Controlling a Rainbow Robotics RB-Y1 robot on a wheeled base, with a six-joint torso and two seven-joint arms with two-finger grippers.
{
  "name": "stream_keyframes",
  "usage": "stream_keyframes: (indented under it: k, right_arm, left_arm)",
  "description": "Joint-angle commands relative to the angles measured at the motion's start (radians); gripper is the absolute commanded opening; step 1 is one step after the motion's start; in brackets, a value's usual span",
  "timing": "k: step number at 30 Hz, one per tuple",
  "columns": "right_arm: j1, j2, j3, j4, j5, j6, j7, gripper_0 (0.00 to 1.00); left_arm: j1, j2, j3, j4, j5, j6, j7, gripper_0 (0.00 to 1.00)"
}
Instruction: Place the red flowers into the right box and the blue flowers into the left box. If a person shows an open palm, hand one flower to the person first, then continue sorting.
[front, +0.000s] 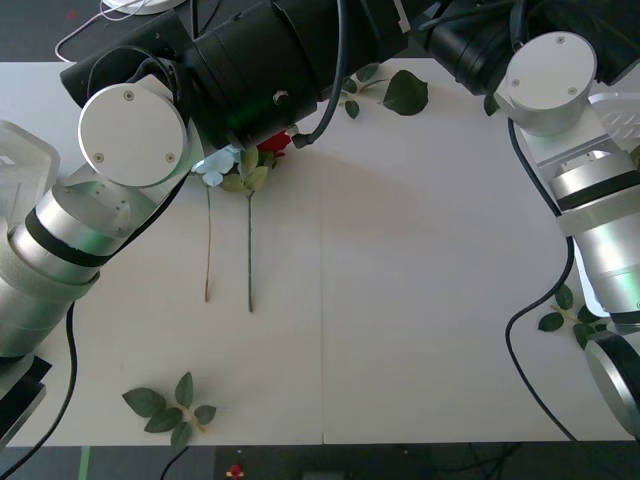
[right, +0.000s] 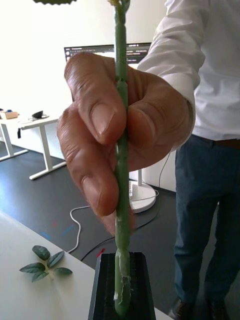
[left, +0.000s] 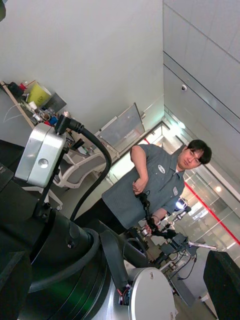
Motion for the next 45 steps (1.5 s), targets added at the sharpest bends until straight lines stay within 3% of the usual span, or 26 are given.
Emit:
stream_keyframes:
  k: [1, 2, 3, 4, 5, 26, 32, 37, 41, 45]
  right_arm:
    - [-0.055, 0.016, 0.013, -0.013, -0.011, -0.012, 0.036, 0.0]
    - [-0.055, 0.016, 0.014, -0.013, -0.013, -0.012, 0.036, 0.0]
    - [-0.055, 0.016, 0.017, -0.013, -0.017, -0.012, 0.036, 0.21]
    - [-0.055, 0.015, 0.017, -0.013, -0.022, -0.012, 0.032, 0.79]
    - [-0.055, 0.016, 0.017, -0.013, -0.027, -0.01, 0.031, 1.0]
    - [-0.055, 0.0, 0.017, -0.013, -0.054, -0.009, 0.028, 1.0]
    - [-0.046, -0.062, 0.017, -0.013, -0.132, 0.043, 0.025, 1.0]
    - [0.002, -0.195, 0.017, -0.03, -0.249, 0.114, 0.037, 1.0]
    - [0.048, -0.275, 0.017, -0.067, -0.289, 0.126, 0.036, 1.0]
    - [0.108, -0.367, 0.016, -0.108, -0.349, 0.155, 0.032, 1.0]
  left_arm:
    - [-0.043, -0.022, -0.011, -0.033, 0.008, -0.013, -0.032, 1.0]
    - [-0.043, -0.022, -0.011, -0.033, 0.008, -0.013, -0.032, 1.0]
    - [-0.043, -0.022, -0.011, -0.033, 0.008, -0.013, -0.032, 1.0]
    - [-0.043, -0.022, -0.011, -0.033, 0.008, -0.013, -0.032, 1.0]
    - [-0.043, -0.022, -0.011, -0.033, 0.008, -0.013, -0.032, 1.0]
    - [-0.043, -0.022, -0.011, -0.033, 0.008, -0.013, -0.032, 1.0]
    - [-0.014, -0.016, -0.032, -0.022, 0.011, -0.008, -0.034, 1.0]
    - [0.0, 0.027, -0.032, -0.059, 0.04, -0.02, -0.035, 1.0]
    - [-0.002, 0.065, 0.052, -0.083, 0.113, 0.083, -0.029, 1.0]
    - [-0.003, 0.145, 0.19, -0.083, 0.182, 0.277, -0.008, 1.0]
